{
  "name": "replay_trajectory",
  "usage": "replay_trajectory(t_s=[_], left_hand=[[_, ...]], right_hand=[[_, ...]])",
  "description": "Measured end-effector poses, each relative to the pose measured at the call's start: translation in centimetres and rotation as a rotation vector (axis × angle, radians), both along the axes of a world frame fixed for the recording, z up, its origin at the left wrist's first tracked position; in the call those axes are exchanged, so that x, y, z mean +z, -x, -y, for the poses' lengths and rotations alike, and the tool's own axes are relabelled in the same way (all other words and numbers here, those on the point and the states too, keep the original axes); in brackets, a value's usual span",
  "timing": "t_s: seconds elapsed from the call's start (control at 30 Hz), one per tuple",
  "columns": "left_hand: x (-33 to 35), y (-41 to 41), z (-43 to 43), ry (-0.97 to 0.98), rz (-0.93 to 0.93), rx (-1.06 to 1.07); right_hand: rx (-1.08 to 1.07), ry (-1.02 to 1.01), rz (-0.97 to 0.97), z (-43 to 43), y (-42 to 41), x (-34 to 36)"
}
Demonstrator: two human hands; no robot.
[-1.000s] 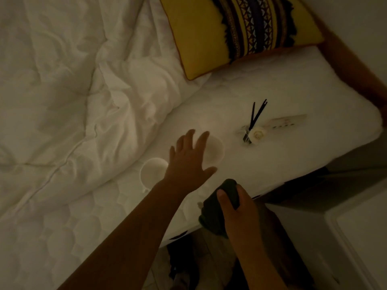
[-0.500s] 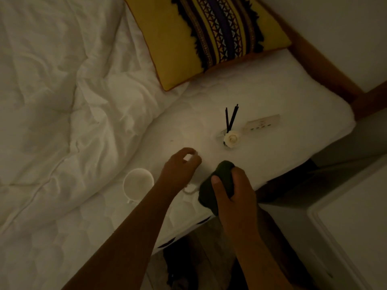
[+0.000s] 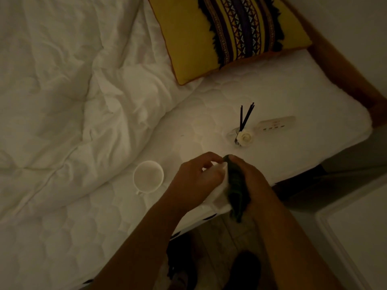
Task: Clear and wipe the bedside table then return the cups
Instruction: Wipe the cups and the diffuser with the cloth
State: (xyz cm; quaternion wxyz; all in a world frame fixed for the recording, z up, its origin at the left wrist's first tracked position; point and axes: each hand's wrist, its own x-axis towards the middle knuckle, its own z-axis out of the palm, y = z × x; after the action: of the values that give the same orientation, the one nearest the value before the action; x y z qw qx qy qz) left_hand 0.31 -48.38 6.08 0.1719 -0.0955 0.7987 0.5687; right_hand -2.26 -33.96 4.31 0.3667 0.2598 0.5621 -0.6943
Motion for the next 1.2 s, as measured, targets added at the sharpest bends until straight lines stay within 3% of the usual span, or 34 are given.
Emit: replay_trajectory(t_s=[0.07,0.23,0.37,0.5,0.63,0.7,0.8,0.87,1.0,1.07,1.13,1.2], left_hand=[[0.7,-0.3,0.6,-0.132,-0.046,-0.059],[-0.2,-1.0,1.2,-0.213,-0.019,-0.051],[-2.4,-0.8,1.1,0.006,0.045,0.038],[-3.6,-0.3,0.5,0.002,0.086,0.13],[-4.1,-0.2,0.4,-0.05,0.174,0.277],[-4.4,-0.6,0.5,-0.006,0.183,0.3],[-4.2,-1.1,1.0,0.043,0.164,0.222],[-3.6,-0.8,1.5,0.042,0.174,0.16],[-1.7,-0.5,1.9,-0.017,0.122,0.004],[-1.1,-0.4,1.9,-0.058,0.086,-0.028],[-1.1,-0.4,1.9,-0.074,0.069,-0.012],[-1.8,-0.2,1.9,-0.023,0.051,0.035]], right_hand=[[-0.028,0.176,0.122,-0.2,-0.4,-0.4],[-0.114,0.26,0.157,0.4,-1.3,-1.8],[0.071,-0.217,-0.121,1.2,-1.2,-1.5],[0.071,-0.651,-0.528,3.4,-4.5,-1.1],[0.11,-0.834,-0.881,5.4,-8.6,-1.7],[0.067,-0.799,-0.841,5.7,-8.5,-1.9],[-0.042,-0.672,-0.507,5.1,-5.9,-2.4],[0.053,-0.507,-0.306,3.6,-3.3,-2.9],[0.145,-0.054,-0.124,0.7,-1.0,-3.3],[0.14,0.072,-0.041,0.1,-0.9,-3.5],[0.147,0.049,-0.05,0.2,-0.6,-3.6],[0.185,-0.111,-0.179,1.0,0.0,-3.2]])
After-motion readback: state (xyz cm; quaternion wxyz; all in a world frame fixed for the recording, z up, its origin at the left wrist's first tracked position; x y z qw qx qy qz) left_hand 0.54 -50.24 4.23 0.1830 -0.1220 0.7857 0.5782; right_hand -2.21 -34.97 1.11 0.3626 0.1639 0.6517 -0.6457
